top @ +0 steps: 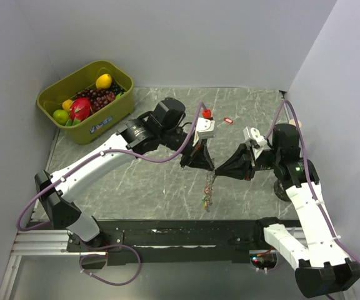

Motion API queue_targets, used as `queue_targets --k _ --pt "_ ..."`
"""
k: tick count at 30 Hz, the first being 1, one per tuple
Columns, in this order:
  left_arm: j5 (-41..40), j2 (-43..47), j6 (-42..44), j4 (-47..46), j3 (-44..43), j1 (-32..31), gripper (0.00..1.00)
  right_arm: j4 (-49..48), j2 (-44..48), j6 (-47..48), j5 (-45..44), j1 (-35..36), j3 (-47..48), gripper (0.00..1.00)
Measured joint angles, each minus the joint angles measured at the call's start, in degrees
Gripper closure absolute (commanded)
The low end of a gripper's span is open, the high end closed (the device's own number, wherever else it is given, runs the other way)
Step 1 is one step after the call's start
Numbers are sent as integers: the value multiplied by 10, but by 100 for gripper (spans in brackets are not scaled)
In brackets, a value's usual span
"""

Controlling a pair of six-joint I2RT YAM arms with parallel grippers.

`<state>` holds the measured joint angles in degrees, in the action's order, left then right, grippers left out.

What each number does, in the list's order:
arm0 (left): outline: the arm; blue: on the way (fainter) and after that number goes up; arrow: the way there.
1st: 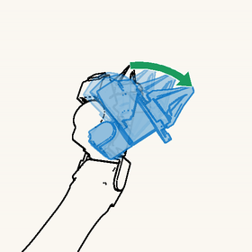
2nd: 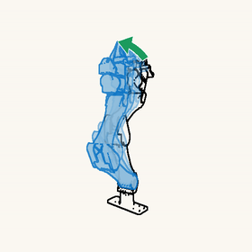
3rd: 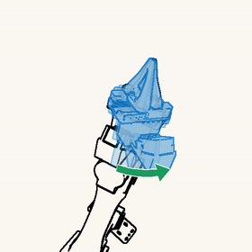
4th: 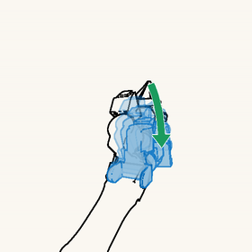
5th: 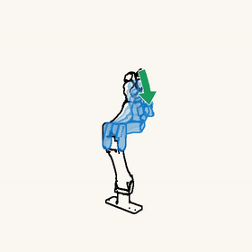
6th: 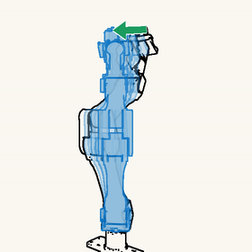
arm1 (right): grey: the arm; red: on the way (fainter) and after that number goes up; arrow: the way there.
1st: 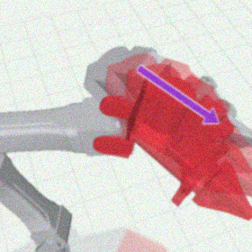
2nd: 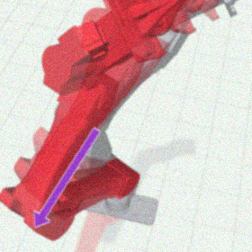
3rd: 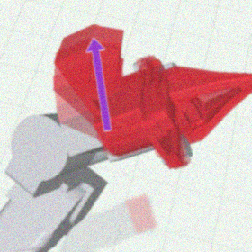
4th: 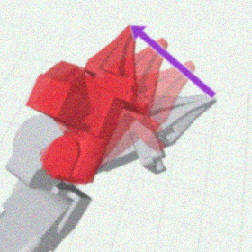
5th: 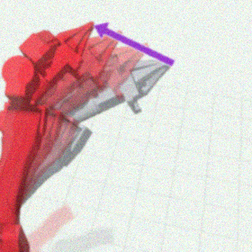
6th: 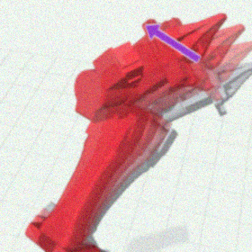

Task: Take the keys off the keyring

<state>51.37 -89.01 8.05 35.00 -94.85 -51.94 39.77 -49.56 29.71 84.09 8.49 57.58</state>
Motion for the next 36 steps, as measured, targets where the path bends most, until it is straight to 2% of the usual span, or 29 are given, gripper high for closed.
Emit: queue_targets --k 1,4,7,9,10,12,15,18,22,27,31,36 --pt "0 0 0 0 0 0 99 -8 0 -7 0 0 -2 99" --pt "3 0 -2 0 0 0 98 -34 5 -34 -2 0 -10 100" --pt "3 0 -1 0 0 0 87 -35 6 -45 -9 0 -9 100" --pt "-5 0 3 0 0 0 82 11 -9 -23 -20 0 12 100" --pt "-14 0 7 0 0 0 73 49 -22 -2 -28 0 32 100" --pt "-38 2 18 -3 0 0 66 110 -52 35 -44 1 75 100" --pt "-91 10 32 1 -2 0 60 178 -81 74 -66 2 112 100" --pt "-158 13 53 7 -25 -1 53 204 -83 69 -89 2 112 100" --pt "-242 22 89 13 -59 -13 54 203 -71 32 -106 3 103 100" --pt "-340 42 141 16 -49 -79 56 196 -81 -19 -105 3 102 100" --pt "-394 41 174 18 -16 -118 56 185 -94 -50 -102 3 94 100" --pt "-437 30 198 26 -6 -127 58 178 -95 -74 -106 3 82 100"
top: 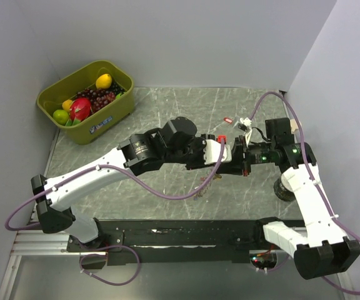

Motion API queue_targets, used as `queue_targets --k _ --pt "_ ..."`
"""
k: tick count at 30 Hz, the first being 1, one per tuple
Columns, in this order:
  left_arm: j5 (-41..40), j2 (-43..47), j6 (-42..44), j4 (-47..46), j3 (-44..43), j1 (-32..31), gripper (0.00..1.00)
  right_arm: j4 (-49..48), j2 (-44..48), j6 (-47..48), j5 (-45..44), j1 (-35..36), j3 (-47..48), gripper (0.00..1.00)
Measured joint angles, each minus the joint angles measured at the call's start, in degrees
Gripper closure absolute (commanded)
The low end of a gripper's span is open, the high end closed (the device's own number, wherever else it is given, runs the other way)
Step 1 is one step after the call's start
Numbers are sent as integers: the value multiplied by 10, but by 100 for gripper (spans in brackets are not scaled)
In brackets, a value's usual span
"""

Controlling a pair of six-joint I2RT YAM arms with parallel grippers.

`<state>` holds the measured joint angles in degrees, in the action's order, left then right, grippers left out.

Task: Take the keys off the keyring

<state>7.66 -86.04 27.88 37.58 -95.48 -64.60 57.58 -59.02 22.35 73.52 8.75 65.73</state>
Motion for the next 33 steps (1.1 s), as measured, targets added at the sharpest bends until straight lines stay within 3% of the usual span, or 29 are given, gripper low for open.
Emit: queue_targets --k 28,33 --pt "-50 -20 58 19 -2 -71 74 -36 8 -39 -3 -13 -24 100" --pt "-64 -20 70 11 7 -77 74 -31 8 -37 -4 -17 -24 100"
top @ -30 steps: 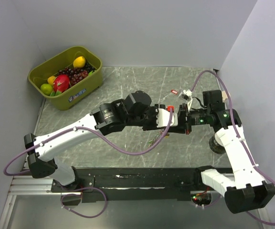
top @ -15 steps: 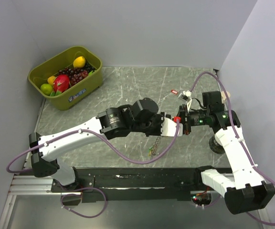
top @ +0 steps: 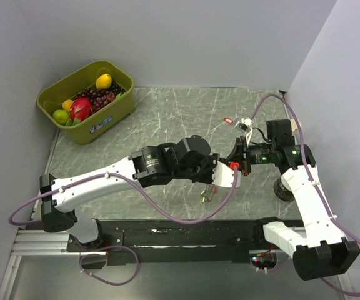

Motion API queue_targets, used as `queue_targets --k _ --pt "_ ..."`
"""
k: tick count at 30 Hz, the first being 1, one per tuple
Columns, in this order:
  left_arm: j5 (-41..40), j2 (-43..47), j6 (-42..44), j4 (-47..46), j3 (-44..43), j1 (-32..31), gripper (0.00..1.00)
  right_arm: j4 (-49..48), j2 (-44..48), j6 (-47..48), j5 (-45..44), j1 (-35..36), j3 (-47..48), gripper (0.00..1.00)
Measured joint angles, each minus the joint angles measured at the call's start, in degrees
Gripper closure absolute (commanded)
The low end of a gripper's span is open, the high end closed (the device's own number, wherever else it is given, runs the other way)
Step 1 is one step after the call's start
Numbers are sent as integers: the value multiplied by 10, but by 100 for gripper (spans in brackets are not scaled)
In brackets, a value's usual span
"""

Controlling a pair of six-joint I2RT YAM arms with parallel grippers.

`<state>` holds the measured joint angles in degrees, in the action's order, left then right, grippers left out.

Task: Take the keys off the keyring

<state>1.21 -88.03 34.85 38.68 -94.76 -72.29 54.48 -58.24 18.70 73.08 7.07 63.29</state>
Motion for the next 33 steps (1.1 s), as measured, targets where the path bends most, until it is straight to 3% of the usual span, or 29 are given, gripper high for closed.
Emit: queue_targets --k 14,33 --pt "-30 4 12 -24 24 -7 68 7 0 11 -2 -6 0 100" --pt "-28 4 16 -15 22 -8 73 31 0 50 6 -6 0 100"
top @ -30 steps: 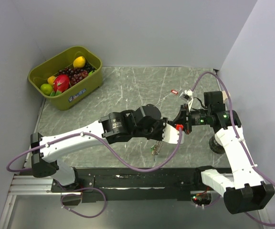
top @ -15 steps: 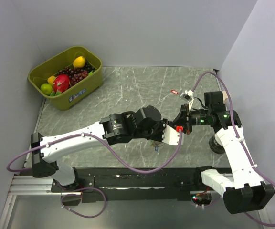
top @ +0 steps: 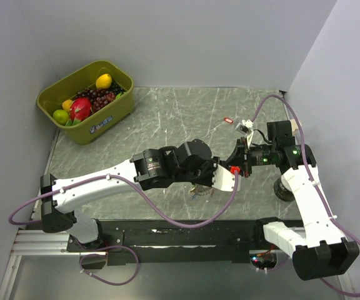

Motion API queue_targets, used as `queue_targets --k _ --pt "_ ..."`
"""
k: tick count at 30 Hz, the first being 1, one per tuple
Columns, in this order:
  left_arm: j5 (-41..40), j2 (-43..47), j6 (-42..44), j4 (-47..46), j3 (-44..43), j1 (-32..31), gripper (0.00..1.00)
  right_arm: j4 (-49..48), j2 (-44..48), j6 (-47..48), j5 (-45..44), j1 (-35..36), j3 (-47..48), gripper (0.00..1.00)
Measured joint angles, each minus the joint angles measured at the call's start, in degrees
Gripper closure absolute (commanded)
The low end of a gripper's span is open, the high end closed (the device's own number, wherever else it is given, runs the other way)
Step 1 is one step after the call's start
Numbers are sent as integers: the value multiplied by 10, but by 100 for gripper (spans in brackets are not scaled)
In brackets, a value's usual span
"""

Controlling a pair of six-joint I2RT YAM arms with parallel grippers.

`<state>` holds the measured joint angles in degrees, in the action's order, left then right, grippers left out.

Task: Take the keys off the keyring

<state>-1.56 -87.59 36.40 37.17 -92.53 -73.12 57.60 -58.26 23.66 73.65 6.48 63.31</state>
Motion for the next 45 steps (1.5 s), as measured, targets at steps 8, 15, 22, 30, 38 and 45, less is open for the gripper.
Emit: queue_targets --k 8,15,22,30,38,45 --pt "0 0 0 3 -1 0 75 7 0 6 4 0 0 100" --pt "0 0 0 3 -1 0 72 16 0 19 3 0 0 100" --pt "1 0 0 6 -4 0 76 24 0 29 4 0 0 100" --pt "1 0 -1 6 -4 0 79 27 1 28 9 0 0 100" --pt "0 -4 -2 4 -4 -1 85 31 3 28 9 0 0 100" --pt "-9 -11 -12 -5 -4 -5 99 33 6 29 0 2 2 100"
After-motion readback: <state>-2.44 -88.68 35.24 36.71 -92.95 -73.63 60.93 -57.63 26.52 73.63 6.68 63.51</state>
